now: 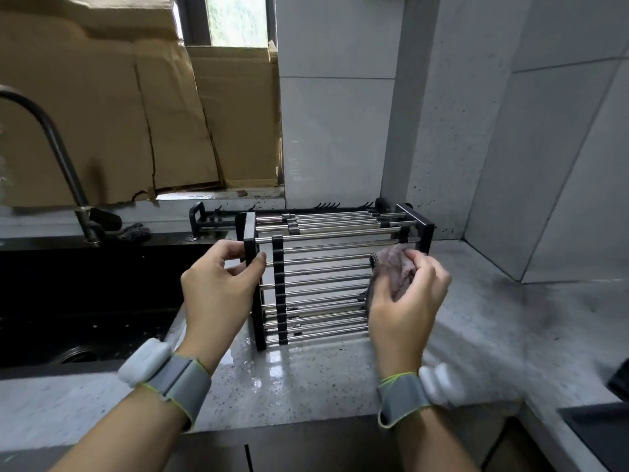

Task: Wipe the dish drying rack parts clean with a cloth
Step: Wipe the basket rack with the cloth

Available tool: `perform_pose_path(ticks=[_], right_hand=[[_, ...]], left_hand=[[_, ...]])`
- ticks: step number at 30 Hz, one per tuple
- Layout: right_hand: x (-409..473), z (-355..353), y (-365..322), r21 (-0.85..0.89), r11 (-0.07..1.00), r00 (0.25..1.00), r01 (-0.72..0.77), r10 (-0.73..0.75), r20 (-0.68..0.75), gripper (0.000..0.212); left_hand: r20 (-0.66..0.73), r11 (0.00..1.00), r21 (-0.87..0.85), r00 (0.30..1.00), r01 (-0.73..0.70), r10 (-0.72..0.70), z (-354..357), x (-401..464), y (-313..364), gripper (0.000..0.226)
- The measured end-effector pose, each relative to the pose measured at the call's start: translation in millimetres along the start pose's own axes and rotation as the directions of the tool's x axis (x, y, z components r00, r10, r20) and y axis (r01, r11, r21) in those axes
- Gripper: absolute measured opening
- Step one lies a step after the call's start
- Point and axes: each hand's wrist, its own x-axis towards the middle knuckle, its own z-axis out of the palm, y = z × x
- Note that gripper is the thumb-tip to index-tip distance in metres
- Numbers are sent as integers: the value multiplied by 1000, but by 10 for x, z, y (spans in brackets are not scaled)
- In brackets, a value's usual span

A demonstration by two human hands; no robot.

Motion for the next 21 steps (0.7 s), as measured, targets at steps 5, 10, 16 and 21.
perform_pose_path(ticks=[5, 10, 16, 21], right_hand=[[-162, 198, -158, -70, 990, 990, -123, 117, -81, 46], [-470, 508, -438, 9, 997, 997, -71, 71, -36, 18], [-670, 562, -611, 153, 985, 963, 77, -113, 244, 23], [-294, 34, -471, 285, 952, 963, -112, 33, 268, 29]], left_hand=[[3, 999, -42, 1000, 22, -22, 7, -16, -14, 8], [-9, 1000, -15, 1000, 11, -11, 12, -18, 19, 11], [-36, 999, 43, 999, 24, -22, 2, 55, 9, 9], [-16, 998, 12, 998, 59, -59, -28, 55, 3, 8]])
